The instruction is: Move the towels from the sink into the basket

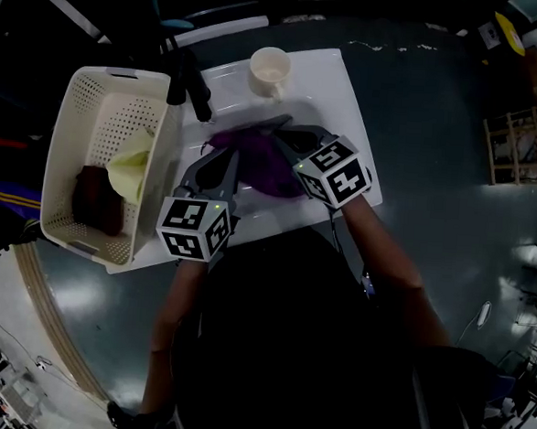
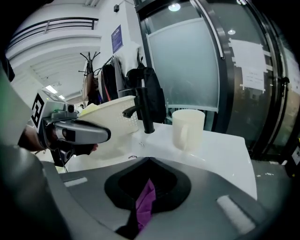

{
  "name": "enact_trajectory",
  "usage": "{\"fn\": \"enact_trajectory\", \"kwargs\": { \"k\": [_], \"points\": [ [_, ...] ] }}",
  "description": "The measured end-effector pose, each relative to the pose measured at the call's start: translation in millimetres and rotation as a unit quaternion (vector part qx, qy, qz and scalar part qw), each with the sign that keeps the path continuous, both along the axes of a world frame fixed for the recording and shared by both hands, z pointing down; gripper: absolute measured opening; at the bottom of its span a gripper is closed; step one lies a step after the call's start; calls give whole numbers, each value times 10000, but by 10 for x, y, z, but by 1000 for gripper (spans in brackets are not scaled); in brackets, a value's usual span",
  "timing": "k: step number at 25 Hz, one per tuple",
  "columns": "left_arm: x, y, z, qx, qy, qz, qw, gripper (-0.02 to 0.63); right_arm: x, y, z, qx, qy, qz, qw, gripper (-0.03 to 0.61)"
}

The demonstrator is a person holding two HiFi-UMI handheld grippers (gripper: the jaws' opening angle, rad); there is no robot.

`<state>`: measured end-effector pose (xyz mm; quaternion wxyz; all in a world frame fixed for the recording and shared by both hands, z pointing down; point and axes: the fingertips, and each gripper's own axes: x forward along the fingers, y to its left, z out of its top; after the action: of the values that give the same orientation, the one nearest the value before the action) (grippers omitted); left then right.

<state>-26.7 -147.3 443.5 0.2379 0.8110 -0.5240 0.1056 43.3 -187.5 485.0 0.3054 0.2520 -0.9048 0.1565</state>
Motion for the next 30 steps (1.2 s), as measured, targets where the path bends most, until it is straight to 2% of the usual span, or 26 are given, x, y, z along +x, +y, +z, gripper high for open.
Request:
{"fn": "enact_trajectory", "kwargs": {
  "k": [6,20,30],
  "points": [
    [-39,81,278,-191,-159,19,9997,5,-24,74,295,-119,354,-225,9990,-2],
    [-184,61,634,-583,9,-43,9983,5,-205,159,795,-373,883,-776,9924,3],
    [-252,-4,953,-827,-156,77,9964,5,-355,183,1125,-532,1200,-1164,9845,61]
  ]
}}
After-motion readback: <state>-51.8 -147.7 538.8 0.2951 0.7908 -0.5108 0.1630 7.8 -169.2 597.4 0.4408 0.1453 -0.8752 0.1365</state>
